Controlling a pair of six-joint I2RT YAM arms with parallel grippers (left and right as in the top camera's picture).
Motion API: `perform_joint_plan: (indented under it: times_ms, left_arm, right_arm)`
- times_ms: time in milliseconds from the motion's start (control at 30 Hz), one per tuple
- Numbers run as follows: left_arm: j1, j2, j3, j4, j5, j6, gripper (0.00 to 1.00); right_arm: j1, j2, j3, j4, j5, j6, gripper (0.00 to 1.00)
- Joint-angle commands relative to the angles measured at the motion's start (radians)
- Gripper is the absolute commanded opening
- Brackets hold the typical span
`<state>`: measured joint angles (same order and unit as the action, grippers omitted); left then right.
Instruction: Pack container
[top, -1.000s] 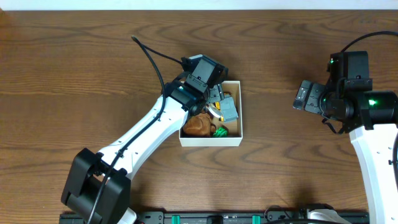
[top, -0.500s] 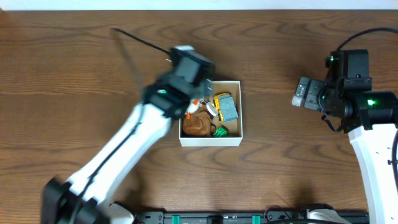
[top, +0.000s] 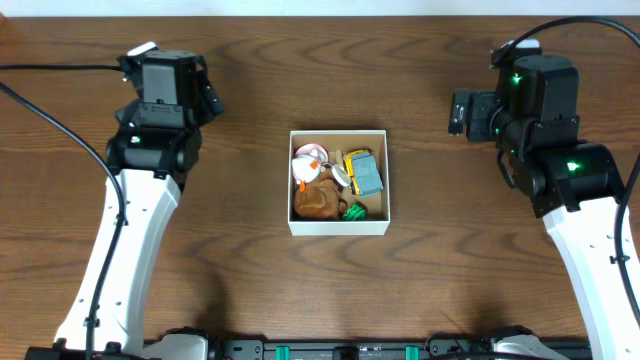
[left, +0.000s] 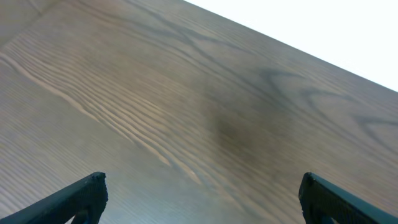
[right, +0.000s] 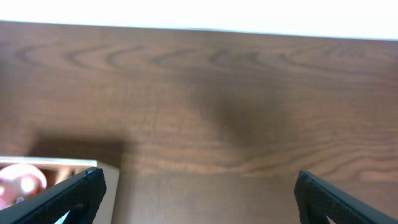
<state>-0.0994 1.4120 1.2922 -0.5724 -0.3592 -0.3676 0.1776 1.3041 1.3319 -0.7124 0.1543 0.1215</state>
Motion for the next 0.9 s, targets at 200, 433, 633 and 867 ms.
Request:
perform_joint_plan:
  times_ms: [200, 433, 633, 867]
  left_arm:
    - [0.037, -0.044, -0.079, 0.008, 0.082, 0.199, 0.98]
    - [0.037, -0.27, -0.314, 0.127, 0.124, 0.188, 0.98]
    - [0.037, -0.551, -0.562, 0.212, 0.182, 0.119, 0.98]
    - [0.037, -0.787, -0.758, 0.259, 0.329, 0.123, 0.98]
  right_arm:
    - [-0.025, -0.032, -0.002, -0.123, 0.12, 0.216, 0.99]
    - [0.032, -0.258, -0.166, -0.134, 0.227, 0.287, 0.99]
    - [0.082, -0.554, -0.493, -0.06, 0.251, 0.34, 0.99]
    - [0.089, -0.837, -0.756, -0.055, 0.272, 0.379, 0.99]
